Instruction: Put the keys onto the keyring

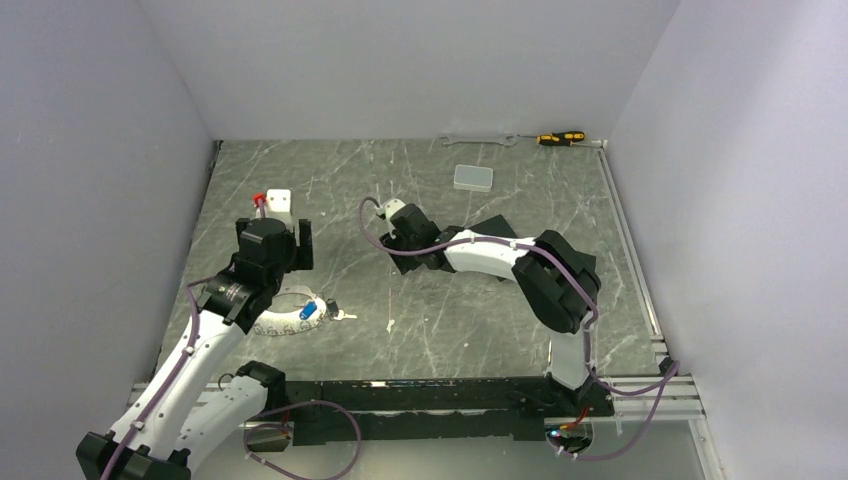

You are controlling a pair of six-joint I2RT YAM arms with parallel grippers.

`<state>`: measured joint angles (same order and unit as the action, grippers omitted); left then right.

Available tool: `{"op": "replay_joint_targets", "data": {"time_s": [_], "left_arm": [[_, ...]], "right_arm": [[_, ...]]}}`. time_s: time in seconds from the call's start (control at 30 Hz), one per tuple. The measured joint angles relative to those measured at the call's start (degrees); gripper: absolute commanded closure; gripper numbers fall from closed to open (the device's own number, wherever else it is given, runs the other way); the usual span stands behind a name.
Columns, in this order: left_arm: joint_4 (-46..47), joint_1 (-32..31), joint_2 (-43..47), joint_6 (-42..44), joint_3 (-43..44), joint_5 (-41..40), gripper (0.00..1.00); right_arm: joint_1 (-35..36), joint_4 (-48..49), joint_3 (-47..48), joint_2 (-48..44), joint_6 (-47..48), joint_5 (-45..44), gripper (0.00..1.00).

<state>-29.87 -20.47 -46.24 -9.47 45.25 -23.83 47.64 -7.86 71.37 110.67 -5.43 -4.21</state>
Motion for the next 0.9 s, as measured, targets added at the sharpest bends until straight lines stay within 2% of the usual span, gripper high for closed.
{"op": "replay_joint_targets", "data": {"time_s": [0.43,0.63,0.9], "left_arm": [[-0.4,0.2,0.4,-0.2,0.1,-1.0,0.19],[-1.2,0.8,5.0,-0.7,0.1,-5.9,0.22],[-1.2,1.0,10.5,-1.8,0.1,-13.1,0.25]], "right_arm": [[2.3,-1.8,1.2,1.3,1.6,-1.3,0.56],[6.6,-2.0,4.3,1.3,-0.3,3.0,0.48],[11.5,-0.5,14.8,4.9,-9.3,11.1,0.43]]}}
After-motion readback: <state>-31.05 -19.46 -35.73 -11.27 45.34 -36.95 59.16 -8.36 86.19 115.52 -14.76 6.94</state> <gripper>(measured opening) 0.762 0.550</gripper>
